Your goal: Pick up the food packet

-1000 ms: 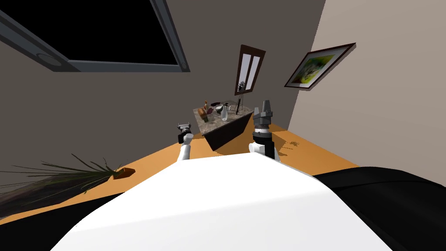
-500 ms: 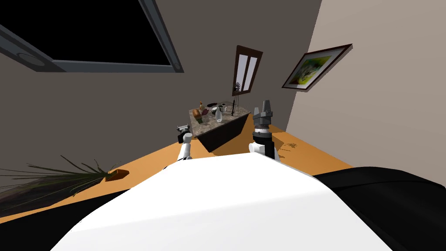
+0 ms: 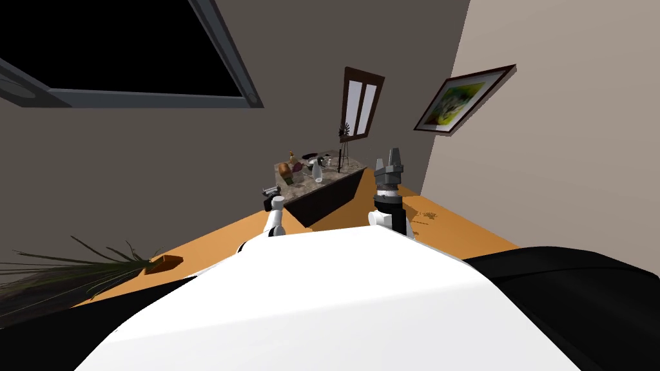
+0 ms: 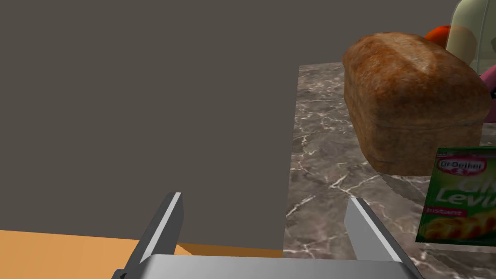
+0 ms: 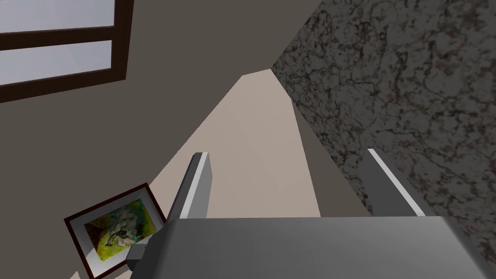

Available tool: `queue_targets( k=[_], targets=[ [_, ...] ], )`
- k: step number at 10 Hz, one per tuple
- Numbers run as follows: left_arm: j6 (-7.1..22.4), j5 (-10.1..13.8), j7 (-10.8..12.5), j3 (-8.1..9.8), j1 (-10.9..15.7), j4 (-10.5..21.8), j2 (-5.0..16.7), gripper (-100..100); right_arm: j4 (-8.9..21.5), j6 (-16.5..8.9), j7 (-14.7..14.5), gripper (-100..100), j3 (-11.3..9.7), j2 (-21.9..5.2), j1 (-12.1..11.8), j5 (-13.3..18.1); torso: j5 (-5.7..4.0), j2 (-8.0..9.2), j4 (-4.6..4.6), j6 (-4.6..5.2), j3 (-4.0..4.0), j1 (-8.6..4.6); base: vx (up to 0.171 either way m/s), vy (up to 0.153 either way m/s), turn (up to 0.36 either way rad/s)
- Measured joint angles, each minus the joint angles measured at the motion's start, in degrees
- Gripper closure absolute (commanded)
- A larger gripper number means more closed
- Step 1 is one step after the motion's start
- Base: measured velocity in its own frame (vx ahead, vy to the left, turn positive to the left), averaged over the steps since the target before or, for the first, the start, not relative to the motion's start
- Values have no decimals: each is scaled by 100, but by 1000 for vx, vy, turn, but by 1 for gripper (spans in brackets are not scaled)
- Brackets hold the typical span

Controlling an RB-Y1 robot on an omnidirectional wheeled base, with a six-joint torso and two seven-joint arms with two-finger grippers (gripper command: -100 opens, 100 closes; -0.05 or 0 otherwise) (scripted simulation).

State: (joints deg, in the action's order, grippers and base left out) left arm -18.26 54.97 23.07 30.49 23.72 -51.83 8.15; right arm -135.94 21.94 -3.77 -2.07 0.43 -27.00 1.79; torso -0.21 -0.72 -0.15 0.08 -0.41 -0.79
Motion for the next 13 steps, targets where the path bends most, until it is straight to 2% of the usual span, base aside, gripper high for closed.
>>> queue_targets(
  k=[2, 3, 4, 7, 9, 10, 11, 12, 13],
  targets=[
    [53, 75, -85, 318, 174, 215, -51, -100, 0, 0, 0, 0, 0, -1, 0, 0, 3, -6, 0, 0, -3, 21, 104, -155, -51],
    [1, 97, -7, 413, 296, 485, 0, -100, 0, 0, 0, 0, 0, 0, 0, 0, 2, -15, -3, 0, -9, 13, 82, -123, -14],
    [24, 128, -32, 539, 319, 489, -45, -100, 0, 0, 0, 0, 1, -1, 0, 0, 4, -6, -2, -3, -4, 28, 76, -102, -35],
    [13, 194, -37, 917, 560, 878, -67, -100, 0, 0, 0, 0, 1, -1, 0, 0, 6, -9, -2, -2, -5, 35, 101, -104, -56],
    [4, 220, -46, 1160, 698, 1080, -68, -100, 0, 0, 0, 0, 2, -2, -1, 0, 12, -28, -5, -4, -16, 70, 124, 3, -19],
    [1, 221, -42, 1172, 707, 1091, -65, 0, 0, 0, 0, 0, 2, -2, 0, 0, 16, -8, -3, -6, -6, 80, 13, -1, 1],
    [1, 221, -42, 1171, 707, 1090, -66, -100, 0, 0, 0, 0, 2, -2, 0, 0, 16, 14, 2, -6, 7, 79, 7, 0, 0],
    [1, 221, -42, 1171, 707, 1090, -66, 100, 0, 0, 0, 0, 2, -2, 0, 0, 15, 24, 5, -6, 13, 79, 0, 0, 0],
    [1, 221, -42, 1171, 707, 1090, -66, 100, 0, 0, 0, 0, 2, -2, 1, 0, 15, 28, 6, -6, 16, 79, 0, 0, 0]
  ],
)
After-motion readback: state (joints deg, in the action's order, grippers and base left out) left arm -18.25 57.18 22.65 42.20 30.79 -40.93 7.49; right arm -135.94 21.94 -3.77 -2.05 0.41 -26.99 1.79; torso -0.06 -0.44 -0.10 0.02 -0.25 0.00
